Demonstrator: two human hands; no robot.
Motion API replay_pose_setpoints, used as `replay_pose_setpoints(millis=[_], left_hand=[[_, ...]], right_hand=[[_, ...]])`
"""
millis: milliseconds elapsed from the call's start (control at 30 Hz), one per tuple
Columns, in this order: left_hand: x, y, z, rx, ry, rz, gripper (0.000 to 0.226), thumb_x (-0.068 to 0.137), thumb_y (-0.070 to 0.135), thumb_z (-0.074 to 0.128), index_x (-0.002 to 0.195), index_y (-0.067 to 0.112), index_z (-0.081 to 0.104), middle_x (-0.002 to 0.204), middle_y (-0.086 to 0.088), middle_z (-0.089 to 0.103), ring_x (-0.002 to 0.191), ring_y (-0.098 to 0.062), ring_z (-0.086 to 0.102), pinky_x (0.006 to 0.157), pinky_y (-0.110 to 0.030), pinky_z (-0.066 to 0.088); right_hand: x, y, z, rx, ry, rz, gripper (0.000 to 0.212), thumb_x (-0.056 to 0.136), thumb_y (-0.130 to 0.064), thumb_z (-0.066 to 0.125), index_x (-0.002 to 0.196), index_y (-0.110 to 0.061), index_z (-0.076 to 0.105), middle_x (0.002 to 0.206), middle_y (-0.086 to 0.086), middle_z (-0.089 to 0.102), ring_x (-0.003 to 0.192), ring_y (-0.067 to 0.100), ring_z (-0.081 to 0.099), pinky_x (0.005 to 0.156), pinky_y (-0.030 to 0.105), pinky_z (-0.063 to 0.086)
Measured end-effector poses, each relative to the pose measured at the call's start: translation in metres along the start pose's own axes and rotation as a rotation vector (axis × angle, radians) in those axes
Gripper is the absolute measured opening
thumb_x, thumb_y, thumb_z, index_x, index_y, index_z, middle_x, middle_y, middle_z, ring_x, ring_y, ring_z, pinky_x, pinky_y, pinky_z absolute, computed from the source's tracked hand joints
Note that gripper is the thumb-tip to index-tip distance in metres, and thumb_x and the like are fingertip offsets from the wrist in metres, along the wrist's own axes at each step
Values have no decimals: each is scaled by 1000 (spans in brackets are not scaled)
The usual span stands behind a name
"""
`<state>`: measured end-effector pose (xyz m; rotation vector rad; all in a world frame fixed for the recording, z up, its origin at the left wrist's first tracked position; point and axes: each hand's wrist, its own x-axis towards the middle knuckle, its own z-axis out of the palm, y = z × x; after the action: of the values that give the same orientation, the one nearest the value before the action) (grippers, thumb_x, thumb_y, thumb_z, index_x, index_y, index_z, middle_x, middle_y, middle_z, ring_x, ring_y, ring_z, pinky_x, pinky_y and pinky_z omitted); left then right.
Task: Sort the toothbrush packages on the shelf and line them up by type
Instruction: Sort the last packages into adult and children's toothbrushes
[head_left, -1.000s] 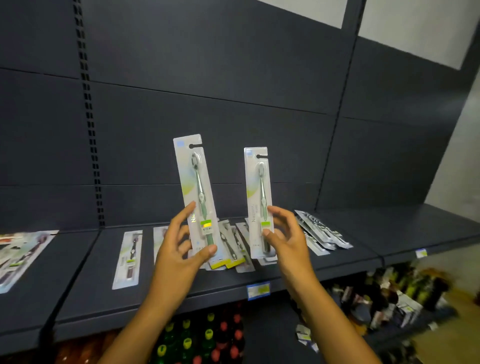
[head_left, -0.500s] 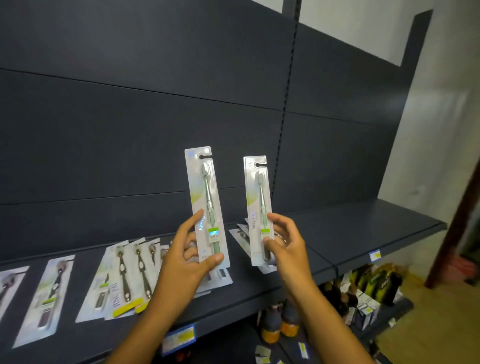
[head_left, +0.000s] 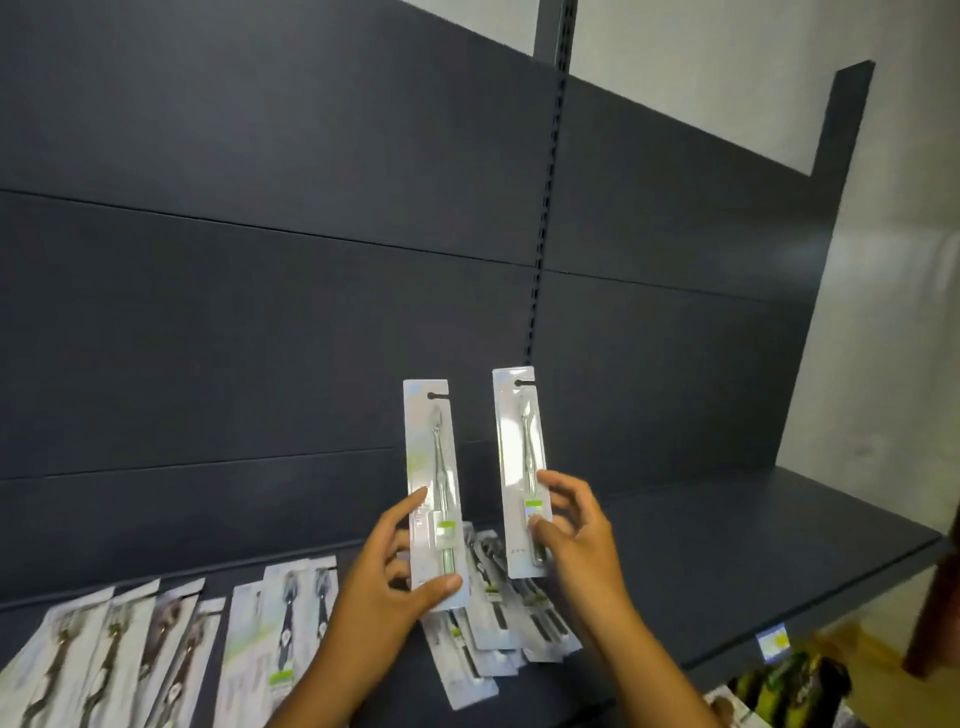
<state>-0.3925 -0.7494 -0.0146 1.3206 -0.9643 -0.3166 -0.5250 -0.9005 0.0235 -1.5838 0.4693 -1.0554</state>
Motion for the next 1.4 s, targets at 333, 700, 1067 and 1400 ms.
replay_pose_setpoints(millis=[333, 700, 1067, 1400], left_hand=[[11, -51, 49, 135, 157, -203, 74, 77, 6, 78, 137, 34, 46, 110, 0, 72, 96, -11, 70, 79, -25, 58], [17, -72, 66, 374, 67, -519, 53, 76, 44, 79, 123, 33, 59, 121, 3, 59, 106, -6, 59, 90, -20, 50], [27, -55, 74, 526, -31, -612, 43, 89, 35, 67, 129, 29, 54, 125, 7, 55, 117, -12, 53, 95, -20, 41], [-13, -10, 31, 974, 99, -398, 34, 84, 38, 72, 113, 25, 58, 112, 5, 61, 97, -13, 60, 89, -31, 52]], right_hand=[[48, 61, -45, -36, -257, 197, 39, 89, 4, 60, 116, -23, 58, 109, 1, 69, 89, 16, 72, 79, 39, 61], [59, 140, -50, -294, -419, 220, 30, 87, -13, 70, 115, -17, 60, 113, 3, 66, 97, 15, 65, 83, 29, 56], [72, 137, -66, -757, -579, 7, 39, 91, -37, 62, 123, -16, 55, 122, 7, 49, 119, 25, 45, 96, 32, 42], [56, 79, -34, -818, -687, -239, 45, 89, -37, 62, 128, -21, 48, 131, 3, 46, 125, 22, 43, 100, 36, 42]])
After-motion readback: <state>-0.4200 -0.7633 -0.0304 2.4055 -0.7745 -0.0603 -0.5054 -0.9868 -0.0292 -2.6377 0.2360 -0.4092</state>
